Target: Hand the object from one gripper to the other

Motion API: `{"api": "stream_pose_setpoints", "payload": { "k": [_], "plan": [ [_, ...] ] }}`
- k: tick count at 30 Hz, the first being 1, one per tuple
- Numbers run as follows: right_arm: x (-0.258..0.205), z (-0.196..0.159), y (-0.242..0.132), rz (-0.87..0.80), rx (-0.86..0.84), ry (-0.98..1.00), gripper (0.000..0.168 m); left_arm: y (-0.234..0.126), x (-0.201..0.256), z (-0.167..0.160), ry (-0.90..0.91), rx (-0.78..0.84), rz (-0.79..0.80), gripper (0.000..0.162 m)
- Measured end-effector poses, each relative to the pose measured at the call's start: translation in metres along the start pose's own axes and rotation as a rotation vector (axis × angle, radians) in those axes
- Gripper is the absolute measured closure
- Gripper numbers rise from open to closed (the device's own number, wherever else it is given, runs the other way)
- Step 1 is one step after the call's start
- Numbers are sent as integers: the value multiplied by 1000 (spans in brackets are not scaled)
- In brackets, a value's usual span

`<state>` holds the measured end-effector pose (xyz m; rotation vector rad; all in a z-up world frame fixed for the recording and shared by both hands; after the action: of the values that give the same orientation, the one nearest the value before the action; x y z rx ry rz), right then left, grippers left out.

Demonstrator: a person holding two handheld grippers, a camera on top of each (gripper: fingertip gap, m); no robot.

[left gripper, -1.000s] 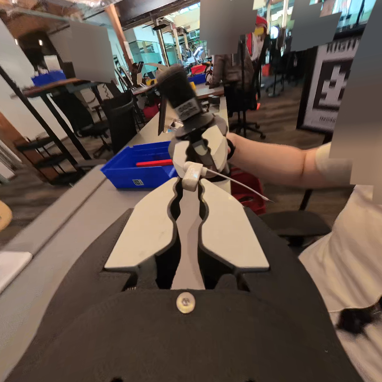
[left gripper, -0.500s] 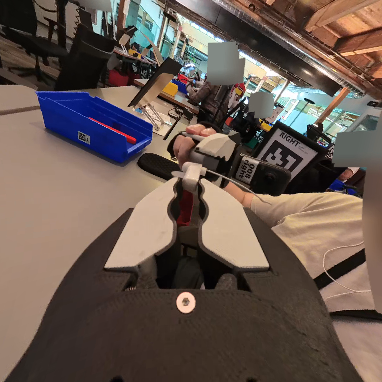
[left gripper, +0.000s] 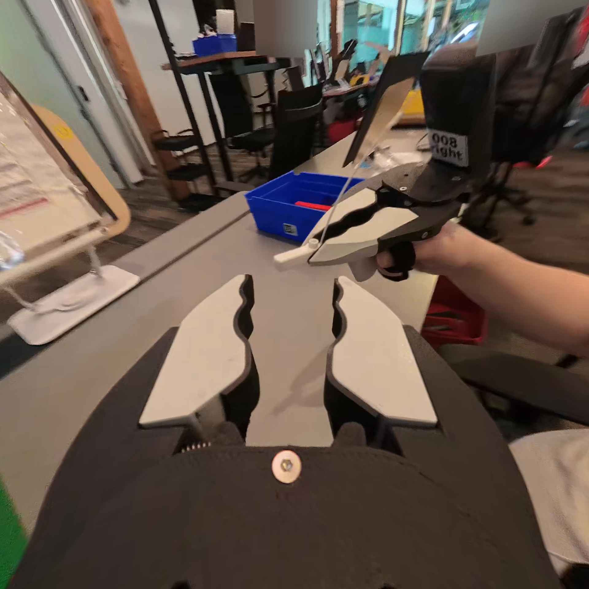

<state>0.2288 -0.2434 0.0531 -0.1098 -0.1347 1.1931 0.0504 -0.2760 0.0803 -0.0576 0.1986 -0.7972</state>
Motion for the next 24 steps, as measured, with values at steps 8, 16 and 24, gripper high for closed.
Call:
{"api": "stream_pose_setpoints", "payload": {
  "k": [8,16,24],
  "plan": [
    [-15,-10,16,-70,-156,2,154,37,51,11,352,-55,190,132],
    [-19,-12,11,-110,-184,-44,154,64,55,15,284,-69,105,161],
    [-21,-25,-7,-188,-187,-449,118,48,6,8,-117,-164,-164,162]
  ]
}}
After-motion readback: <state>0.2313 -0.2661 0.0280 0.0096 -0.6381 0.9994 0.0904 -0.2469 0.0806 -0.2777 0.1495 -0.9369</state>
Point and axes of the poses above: each gripper's, where its closed fingertips meet, y out along the fingers, z out of its top, x = y × z across the jaws, the point moved 8 cm from there along -y, back along the fingers, and after that the axes turned 12 degrees about z, right-handed, at the moved point
